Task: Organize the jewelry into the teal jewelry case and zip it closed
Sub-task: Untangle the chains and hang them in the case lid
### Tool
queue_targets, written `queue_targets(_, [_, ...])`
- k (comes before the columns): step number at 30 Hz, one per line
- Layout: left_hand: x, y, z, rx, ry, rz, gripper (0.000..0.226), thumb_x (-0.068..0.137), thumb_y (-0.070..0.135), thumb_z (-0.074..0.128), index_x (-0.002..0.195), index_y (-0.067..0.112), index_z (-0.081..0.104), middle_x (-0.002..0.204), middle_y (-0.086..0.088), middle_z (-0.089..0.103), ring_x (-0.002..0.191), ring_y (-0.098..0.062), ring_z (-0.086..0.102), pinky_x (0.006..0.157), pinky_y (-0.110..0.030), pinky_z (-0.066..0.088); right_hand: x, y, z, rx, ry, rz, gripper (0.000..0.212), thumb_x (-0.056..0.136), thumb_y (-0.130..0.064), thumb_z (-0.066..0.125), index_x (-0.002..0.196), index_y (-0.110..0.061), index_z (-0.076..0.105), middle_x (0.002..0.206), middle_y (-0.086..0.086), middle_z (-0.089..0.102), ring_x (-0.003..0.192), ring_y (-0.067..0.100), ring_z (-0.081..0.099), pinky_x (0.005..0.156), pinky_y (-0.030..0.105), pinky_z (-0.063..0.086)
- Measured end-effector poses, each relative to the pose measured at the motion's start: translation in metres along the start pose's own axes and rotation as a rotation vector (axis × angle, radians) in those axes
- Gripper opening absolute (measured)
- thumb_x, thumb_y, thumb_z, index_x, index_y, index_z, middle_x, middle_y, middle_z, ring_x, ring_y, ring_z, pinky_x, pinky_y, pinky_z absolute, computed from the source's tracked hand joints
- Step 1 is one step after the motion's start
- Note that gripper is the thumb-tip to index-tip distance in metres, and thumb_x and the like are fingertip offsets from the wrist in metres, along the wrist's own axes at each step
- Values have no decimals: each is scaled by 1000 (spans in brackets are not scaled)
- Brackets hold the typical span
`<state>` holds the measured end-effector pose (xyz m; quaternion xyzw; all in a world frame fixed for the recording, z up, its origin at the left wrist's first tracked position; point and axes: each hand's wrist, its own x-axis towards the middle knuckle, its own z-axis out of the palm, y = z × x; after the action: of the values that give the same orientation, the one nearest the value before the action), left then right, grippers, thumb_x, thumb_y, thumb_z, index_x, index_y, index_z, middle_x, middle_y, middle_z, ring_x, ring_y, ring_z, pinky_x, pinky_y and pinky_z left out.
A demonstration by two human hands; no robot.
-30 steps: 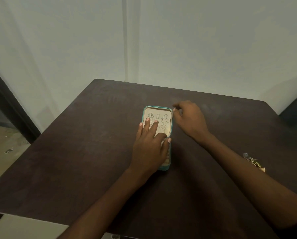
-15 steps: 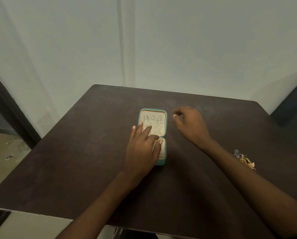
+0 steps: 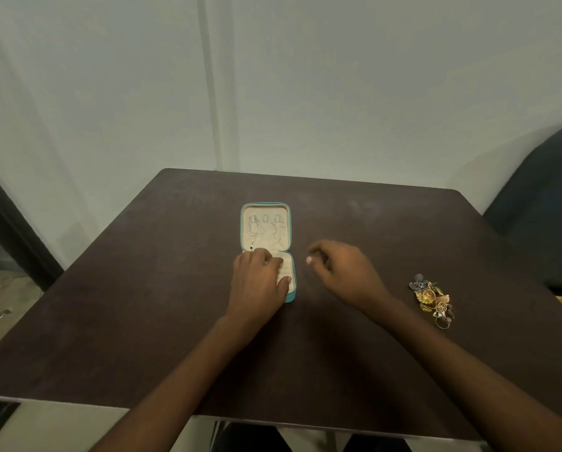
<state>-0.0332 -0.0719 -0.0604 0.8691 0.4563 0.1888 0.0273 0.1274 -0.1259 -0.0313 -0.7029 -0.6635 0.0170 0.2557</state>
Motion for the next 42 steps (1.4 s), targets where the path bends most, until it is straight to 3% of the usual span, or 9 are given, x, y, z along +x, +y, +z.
queue_targets(4, [-2, 0, 0, -22, 28, -15, 38, 94, 35, 44, 126, 17, 55, 121, -5, 53, 110, -21, 45, 97, -32, 30, -12, -13, 18, -52, -118, -44, 35, 92, -35, 49, 125, -23, 51, 100, -1, 62, 84, 12, 52, 68, 25, 39])
queue_targets(8, [8, -1, -7, 23, 50, -73, 40, 97, 36, 35, 133, 24, 49, 119, -4, 52, 109, -20, 44, 93, -33, 31, -20, -15, 30, -82, -125, -85, 28, 94, -33, 45, 113, -21, 62, 100, 2, 63, 87, 17, 56, 73, 32, 47])
queue_targets(12, [29, -1, -3, 104, 8, -118, 49, 96, 50, 29, 137, 27, 43, 120, -9, 49, 110, -26, 42, 91, -39, 31, -24, -16, 35, -81, -99, -114, 27, 96, -29, 42, 103, -19, 66, 94, 2, 62, 82, 15, 54, 64, 26, 38])
queue_targets(19, [40, -2, 12, 215, -68, -129, 60, 93, 61, 20, 137, 27, 43, 123, -12, 48, 111, -28, 41, 91, -42, 32, -26, -15, 36, -74, -94, -90, 28, 95, -31, 42, 104, -20, 66, 93, 2, 63, 83, 17, 54, 67, 29, 41])
queue_targets(27, [36, -1, 10, 118, -28, -114, 59, 94, 59, 24, 126, 23, 57, 120, -6, 51, 110, -22, 42, 93, -38, 31, -27, -17, 36, -39, -75, -82, 28, 96, -30, 43, 106, -20, 66, 90, 1, 62, 80, 13, 52, 66, 25, 38])
queue_targets(33, [42, 0, 15, 149, -16, -140, 59, 94, 59, 24, 137, 24, 42, 122, -11, 50, 111, -27, 43, 90, -41, 33, -26, -15, 37, -61, -75, -75, 28, 95, -30, 43, 106, -20, 66, 92, 1, 62, 83, 16, 53, 65, 26, 33])
queue_targets(39, [39, 1, 14, 166, -6, -115, 54, 96, 54, 25, 120, 22, 62, 114, -7, 51, 107, -24, 43, 91, -40, 30, -28, -15, 38, -47, -78, -77, 29, 96, -31, 42, 107, -20, 66, 94, 2, 63, 83, 15, 53, 67, 26, 38])
queue_targets(42, [40, 0, 12, 145, 36, -106, 53, 96, 52, 27, 114, 20, 66, 111, -6, 53, 105, -23, 44, 89, -39, 30, -27, -15, 39, -60, -73, -87, 29, 95, -31, 42, 107, -20, 66, 93, 1, 63, 83, 15, 53, 66, 24, 34])
